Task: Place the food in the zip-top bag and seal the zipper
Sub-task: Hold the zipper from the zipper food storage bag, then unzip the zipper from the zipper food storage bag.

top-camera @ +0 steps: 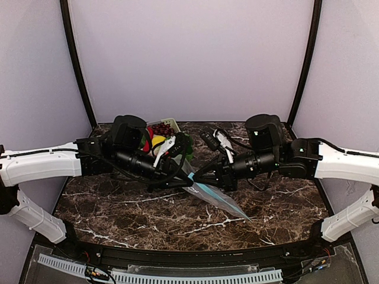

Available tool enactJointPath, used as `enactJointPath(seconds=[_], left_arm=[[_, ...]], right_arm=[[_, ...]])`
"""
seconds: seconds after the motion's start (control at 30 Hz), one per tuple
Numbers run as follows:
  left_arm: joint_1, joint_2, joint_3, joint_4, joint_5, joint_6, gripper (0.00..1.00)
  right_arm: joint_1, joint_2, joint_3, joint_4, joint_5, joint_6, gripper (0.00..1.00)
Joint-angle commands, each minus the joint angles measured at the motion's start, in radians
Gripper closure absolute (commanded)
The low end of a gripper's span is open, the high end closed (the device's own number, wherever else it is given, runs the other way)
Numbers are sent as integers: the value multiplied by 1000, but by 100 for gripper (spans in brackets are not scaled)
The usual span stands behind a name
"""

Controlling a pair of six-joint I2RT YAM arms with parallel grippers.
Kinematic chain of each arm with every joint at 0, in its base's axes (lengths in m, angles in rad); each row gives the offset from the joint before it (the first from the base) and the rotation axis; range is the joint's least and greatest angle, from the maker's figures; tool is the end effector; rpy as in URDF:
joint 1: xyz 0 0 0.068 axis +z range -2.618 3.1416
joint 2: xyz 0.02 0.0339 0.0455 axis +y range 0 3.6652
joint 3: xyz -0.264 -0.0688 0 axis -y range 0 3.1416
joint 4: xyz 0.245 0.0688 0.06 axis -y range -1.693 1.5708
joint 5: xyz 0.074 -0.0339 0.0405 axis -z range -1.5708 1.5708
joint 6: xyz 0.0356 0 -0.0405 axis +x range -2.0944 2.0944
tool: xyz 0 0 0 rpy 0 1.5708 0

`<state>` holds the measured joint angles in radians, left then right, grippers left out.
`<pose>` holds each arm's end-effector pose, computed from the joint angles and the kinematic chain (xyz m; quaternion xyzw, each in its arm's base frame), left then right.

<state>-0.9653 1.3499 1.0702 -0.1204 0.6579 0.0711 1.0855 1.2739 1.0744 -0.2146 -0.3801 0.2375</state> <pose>0.1576 -0.2659 0.3213 0.5458 0.5969 -0.4689 0.3551 0.1249 0.2652 0.3331 -0.4324 0.7070 0.4546 0.3264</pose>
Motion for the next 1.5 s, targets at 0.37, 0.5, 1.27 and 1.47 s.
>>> enactJointPath(seconds=[0.37,0.5,1.27,1.47], left_arm=[[-4,-79,-37,45,-51,2,99],[-5,-83,-38,45,-62,2,99],[14,-83,-35,37,-134,-17,99],[36,-82,-39,54,-118,-43,99]], right_arm=[[8,-16,-25,-7,21,-3,97],[8,-16,-28,-8,27,-4,98],[8,-20,-41,-11,35,-1,98],[8,-20,-48,-10,37,0,98]])
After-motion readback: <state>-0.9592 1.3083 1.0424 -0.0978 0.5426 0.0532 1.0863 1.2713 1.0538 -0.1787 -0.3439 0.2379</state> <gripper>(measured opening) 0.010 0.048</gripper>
